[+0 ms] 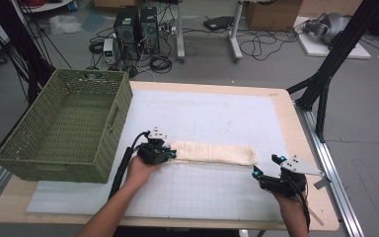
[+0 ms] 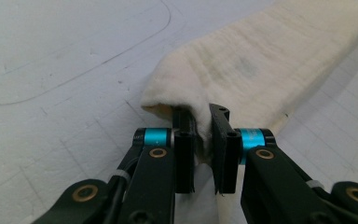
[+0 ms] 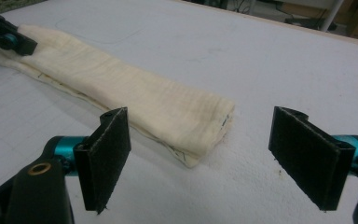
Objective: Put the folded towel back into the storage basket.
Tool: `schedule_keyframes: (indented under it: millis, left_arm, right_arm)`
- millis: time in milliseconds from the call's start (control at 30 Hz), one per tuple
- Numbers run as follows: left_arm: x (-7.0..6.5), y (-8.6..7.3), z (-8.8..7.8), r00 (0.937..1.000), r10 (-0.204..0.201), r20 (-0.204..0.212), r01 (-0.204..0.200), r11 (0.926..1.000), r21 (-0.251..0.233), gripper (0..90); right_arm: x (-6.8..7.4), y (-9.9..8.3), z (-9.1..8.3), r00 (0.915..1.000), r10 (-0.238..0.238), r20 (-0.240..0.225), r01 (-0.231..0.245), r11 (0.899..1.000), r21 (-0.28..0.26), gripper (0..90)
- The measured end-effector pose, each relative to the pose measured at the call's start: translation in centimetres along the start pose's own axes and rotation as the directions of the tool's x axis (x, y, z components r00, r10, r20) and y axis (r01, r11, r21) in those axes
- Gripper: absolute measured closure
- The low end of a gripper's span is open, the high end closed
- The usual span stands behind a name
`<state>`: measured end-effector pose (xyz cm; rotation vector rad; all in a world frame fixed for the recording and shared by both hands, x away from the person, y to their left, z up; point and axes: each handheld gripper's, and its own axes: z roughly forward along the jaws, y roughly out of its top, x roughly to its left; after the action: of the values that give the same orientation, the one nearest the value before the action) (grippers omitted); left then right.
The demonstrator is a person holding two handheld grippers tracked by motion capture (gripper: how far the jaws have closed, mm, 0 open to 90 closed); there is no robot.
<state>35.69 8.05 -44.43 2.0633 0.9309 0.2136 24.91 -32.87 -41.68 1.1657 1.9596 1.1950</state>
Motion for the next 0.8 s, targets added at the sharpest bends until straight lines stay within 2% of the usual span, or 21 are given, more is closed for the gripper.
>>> schedule_keyframes:
  millis: [200, 333, 500, 567, 600, 633, 700, 733, 800]
  left_arm:
    - [0.0, -0.1, -0.4, 0.9998, -0.004, 0.018, 0.005, 0.9995, -0.031, 81.2]
    - [-0.1, -0.1, -1.0, 0.9993, 0.000, 0.038, 0.002, 0.9980, -0.063, 81.2]
    - [-0.2, -0.1, -1.7, 0.9987, 0.006, 0.051, -0.002, 0.9963, -0.086, 81.1]
    - [-0.2, -0.1, -1.9, 0.9984, 0.005, 0.057, 0.001, 0.9955, -0.094, 81.0]
    - [-0.2, 0.0, -2.0, 0.9982, 0.008, 0.060, -0.003, 0.9954, -0.096, 80.9]
    - [-0.3, 0.0, -2.0, 0.9982, 0.005, 0.059, 0.002, 0.9945, -0.104, 80.9]
    - [-0.4, 0.0, -2.1, 0.9981, 0.015, 0.060, -0.008, 0.9944, -0.105, 80.8]
    - [-0.4, 0.0, -2.1, 0.9981, 0.010, 0.061, -0.003, 0.9935, -0.114, 80.8]
    - [-0.4, -0.1, -2.1, 0.9981, 0.003, 0.061, 0.004, 0.9933, -0.115, 80.8]
  right_arm:
    - [-0.1, 0.1, 0.0, 0.9999, 0.009, 0.004, -0.009, 1.000, -0.014, 19.2]
    - [-0.3, 0.0, 0.7, 0.9998, 0.017, -0.004, -0.017, 1.000, -0.002, 17.0]
    - [-0.9, 0.3, 1.6, 0.9984, 0.056, -0.007, -0.056, 0.998, 0.006, 16.5]
    - [-1.2, 0.5, 2.3, 0.9981, 0.061, -0.010, -0.061, 0.998, 0.023, 16.2]
    - [-1.6, 0.6, 3.2, 0.9962, 0.087, -0.011, -0.086, 0.995, 0.052, 16.2]
    - [-1.6, 0.6, 3.2, 0.9962, 0.087, -0.011, -0.086, 0.995, 0.052, 16.2]
    - [-1.7, 0.7, 4.4, 0.9939, 0.107, -0.026, -0.105, 0.991, 0.084, 16.2]
    - [-1.7, 0.8, 5.4, 0.9947, 0.098, -0.032, -0.094, 0.989, 0.111, 16.3]
    - [-1.7, 0.8, 5.9, 0.9947, 0.097, -0.034, -0.092, 0.988, 0.124, 16.7]
